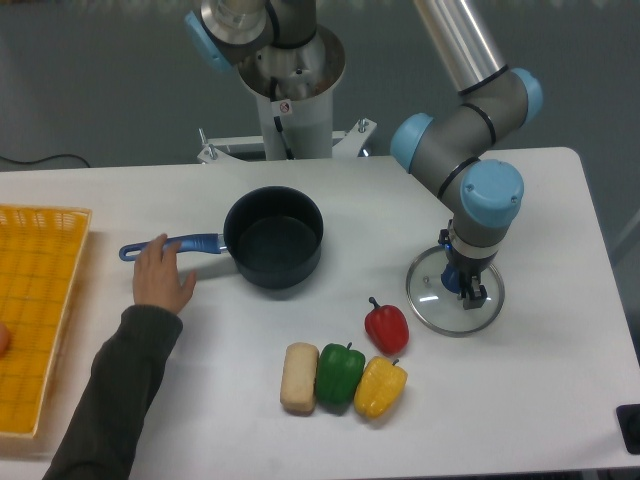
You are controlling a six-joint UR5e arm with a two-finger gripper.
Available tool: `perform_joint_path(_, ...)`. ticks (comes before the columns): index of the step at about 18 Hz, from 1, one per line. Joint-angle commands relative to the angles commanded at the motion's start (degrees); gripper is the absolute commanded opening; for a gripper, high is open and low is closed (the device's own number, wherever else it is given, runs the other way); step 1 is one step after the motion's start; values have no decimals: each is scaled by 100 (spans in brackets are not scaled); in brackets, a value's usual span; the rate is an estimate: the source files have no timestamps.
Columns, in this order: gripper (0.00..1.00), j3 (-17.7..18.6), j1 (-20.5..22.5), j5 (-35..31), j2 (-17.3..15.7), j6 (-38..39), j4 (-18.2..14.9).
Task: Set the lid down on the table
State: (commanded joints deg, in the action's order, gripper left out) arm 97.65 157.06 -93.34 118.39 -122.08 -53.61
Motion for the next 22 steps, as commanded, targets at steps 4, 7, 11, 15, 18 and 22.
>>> perform_joint_path(4,80,0,0,9,0,-9,0)
perform_joint_path(7,82,0,0,9,-9,-9,0)
perform_joint_path(11,100,-9,0,9,-44,-9,0)
perform_joint_path(15,100,-62,17,-17,-175,-35,-17)
perform_joint_path(18,100,0,105,-18,-298,17,-35)
perform_joint_path(22,100,-105,132,35,-448,202,-70)
